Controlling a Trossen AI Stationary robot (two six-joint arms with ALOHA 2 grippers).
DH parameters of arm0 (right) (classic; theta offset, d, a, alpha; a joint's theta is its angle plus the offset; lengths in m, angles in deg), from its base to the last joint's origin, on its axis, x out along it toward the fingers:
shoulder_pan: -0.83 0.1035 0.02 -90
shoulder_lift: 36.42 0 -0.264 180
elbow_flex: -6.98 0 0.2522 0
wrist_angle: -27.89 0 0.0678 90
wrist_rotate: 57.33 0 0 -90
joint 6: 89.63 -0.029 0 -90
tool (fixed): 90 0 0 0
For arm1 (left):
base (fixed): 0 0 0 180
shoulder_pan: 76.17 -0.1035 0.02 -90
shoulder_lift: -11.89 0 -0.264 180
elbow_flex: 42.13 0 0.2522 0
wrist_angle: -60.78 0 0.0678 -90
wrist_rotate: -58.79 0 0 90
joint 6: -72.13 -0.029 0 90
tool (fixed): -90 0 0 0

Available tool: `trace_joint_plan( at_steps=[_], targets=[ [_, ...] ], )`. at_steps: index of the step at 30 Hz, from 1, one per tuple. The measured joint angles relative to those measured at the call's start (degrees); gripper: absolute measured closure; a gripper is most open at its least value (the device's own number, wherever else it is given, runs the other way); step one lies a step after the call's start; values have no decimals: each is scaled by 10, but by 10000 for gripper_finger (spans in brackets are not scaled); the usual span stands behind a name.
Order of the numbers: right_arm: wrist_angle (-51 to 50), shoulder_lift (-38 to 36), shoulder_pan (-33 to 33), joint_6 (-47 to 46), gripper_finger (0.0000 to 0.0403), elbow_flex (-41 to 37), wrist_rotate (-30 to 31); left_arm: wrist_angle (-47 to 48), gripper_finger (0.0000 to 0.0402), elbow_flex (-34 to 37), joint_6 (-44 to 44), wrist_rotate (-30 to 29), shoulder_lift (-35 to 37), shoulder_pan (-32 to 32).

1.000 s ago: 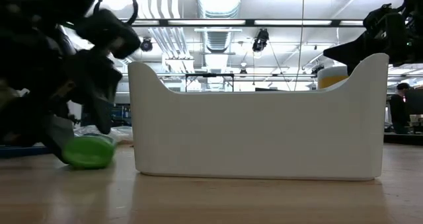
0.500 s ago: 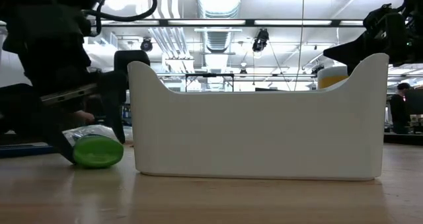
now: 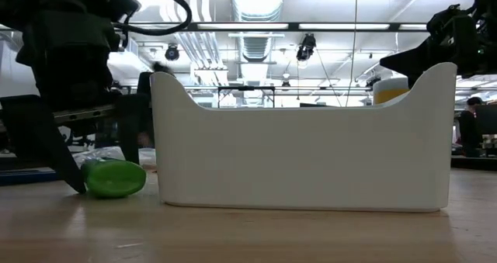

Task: Pick & Place Travel size toiletries
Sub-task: Put the right green shampoo into the top black bin

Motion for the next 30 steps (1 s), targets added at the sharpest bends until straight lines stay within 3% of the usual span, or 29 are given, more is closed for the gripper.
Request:
trace_joint_plan(
  at_steps=[7, 15, 22, 30],
  targets=[
    [0, 0, 0, 0, 394, 0, 0, -1, 244, 0, 22, 32, 0, -12],
    [0, 0, 0, 0, 394, 0, 0, 0, 244, 0, 77, 46, 1, -20],
    [0, 0, 0, 0, 394, 0, 0, 46, 245, 2, 98, -10, 33, -20],
    [0, 0, 0, 0, 394, 0, 0, 174, 245, -11, 135, -95, 126, -23]
  ],
)
